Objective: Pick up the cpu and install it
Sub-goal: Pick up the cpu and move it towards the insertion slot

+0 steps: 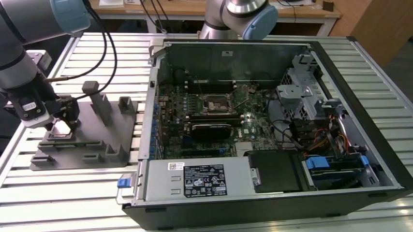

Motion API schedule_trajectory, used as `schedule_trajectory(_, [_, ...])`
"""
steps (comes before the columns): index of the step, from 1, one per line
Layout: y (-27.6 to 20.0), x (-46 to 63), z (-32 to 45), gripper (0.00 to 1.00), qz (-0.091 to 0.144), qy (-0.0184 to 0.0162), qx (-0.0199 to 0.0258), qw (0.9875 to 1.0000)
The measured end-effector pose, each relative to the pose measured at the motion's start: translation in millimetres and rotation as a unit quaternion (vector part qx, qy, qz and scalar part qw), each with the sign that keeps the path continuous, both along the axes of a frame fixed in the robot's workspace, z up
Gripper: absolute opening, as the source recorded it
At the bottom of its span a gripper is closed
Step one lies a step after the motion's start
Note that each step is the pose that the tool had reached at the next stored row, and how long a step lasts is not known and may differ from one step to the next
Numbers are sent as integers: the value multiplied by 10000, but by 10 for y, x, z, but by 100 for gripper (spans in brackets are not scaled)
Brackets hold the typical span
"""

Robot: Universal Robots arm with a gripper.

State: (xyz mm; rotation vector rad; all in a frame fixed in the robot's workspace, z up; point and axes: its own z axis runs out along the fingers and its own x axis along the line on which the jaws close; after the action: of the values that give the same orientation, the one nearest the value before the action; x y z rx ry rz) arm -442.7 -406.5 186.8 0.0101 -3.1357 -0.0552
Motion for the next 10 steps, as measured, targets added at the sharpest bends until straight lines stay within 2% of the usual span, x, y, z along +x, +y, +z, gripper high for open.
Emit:
schedule_trajectory(3, [-1, -1, -1, 62, 0, -1, -5, 10000])
schedule_trajectory(10, [0, -12, -9, 62, 0, -42, -7, 10000])
